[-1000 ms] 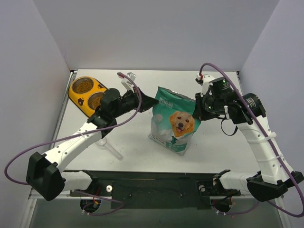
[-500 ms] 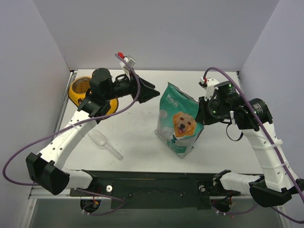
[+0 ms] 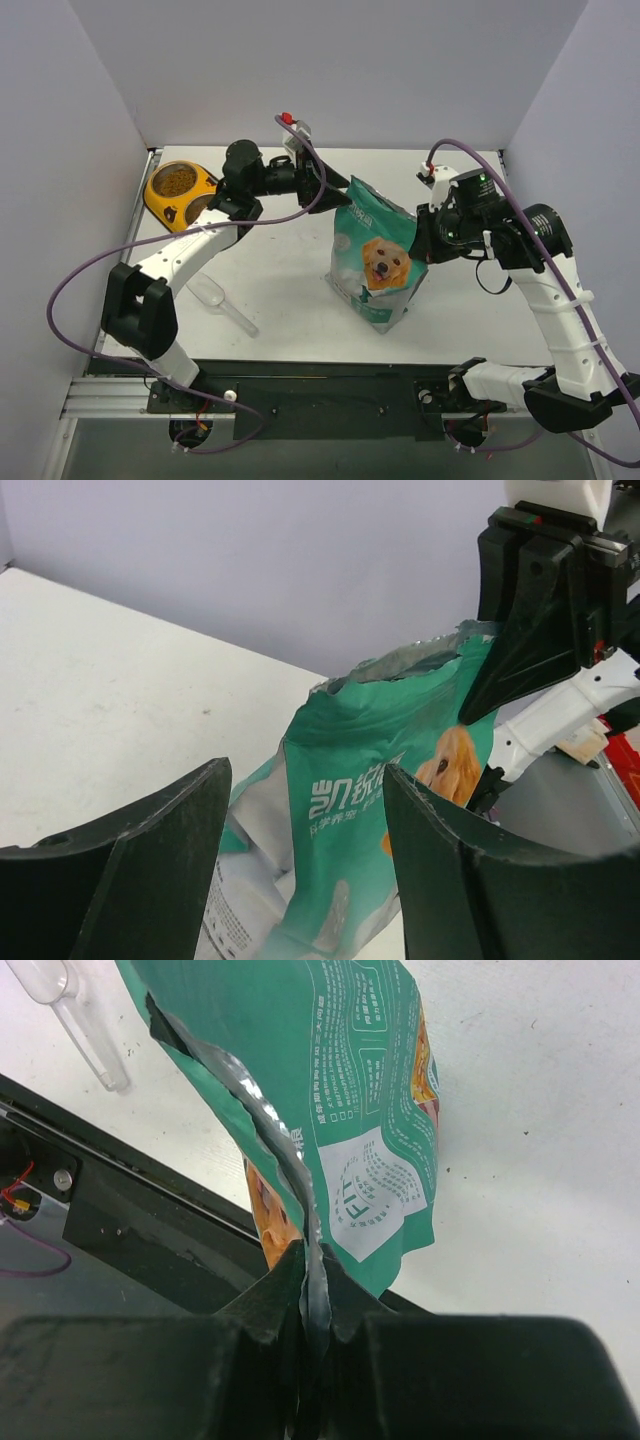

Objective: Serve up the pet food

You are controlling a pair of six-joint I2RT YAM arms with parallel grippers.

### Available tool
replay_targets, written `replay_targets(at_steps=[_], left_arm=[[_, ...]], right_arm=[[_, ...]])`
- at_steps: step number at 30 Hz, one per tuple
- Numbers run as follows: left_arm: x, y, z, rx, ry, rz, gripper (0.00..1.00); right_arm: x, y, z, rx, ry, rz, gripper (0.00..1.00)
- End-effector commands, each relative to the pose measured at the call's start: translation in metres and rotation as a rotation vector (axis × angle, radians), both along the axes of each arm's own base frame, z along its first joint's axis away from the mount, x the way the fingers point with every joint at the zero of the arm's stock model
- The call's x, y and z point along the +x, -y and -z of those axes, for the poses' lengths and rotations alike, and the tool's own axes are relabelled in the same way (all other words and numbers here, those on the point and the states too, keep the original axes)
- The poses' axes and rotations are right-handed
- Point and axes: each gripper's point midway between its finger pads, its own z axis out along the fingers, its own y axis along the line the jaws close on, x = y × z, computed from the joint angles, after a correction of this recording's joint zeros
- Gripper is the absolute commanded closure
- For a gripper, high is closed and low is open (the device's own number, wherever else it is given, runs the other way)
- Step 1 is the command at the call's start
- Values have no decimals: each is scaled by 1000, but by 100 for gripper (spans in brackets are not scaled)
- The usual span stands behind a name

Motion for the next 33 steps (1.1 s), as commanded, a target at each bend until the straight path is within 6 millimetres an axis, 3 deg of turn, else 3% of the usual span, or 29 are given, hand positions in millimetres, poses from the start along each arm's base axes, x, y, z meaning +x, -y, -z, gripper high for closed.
replay_targets(at_steps=[1, 2, 9, 12, 19, 22, 23, 24, 26, 28, 33], left_arm=[[-13, 13, -35, -103, 151, 109, 27], [-10, 16, -29, -107, 128, 117, 28], [-22, 31, -42, -254, 116, 201, 33], [-25, 28, -39, -245, 108, 208, 50], [-24, -19, -39, -250, 76, 28, 86], [-24, -31, -45, -252, 32, -88, 95], [-30, -38, -55, -270, 51, -137, 100], [-36, -38, -52, -256, 24, -148, 100], [-58, -46, -65, -282, 44, -162, 100], [-73, -48, -64, -286, 29, -149, 100], [-95, -40, -57, -270, -32, -129, 100]], right_arm=[[-6, 0, -17, 21, 20, -6, 100], [-6, -1, -17, 14, 16, -9, 100], [-6, 2, -18, -16, 9, -9, 100], [-6, 2, -19, -21, 14, -12, 100], [0, 18, -23, -75, 79, 49, 100], [6, 21, -23, -89, 104, 67, 100], [7, 23, -24, -101, 115, 78, 100], [7, 20, -27, -97, 128, 66, 100], [5, 12, -33, -100, 155, 4, 88], [3, -3, -37, -106, 194, -83, 54], [9, -38, -39, -131, 265, -240, 29]])
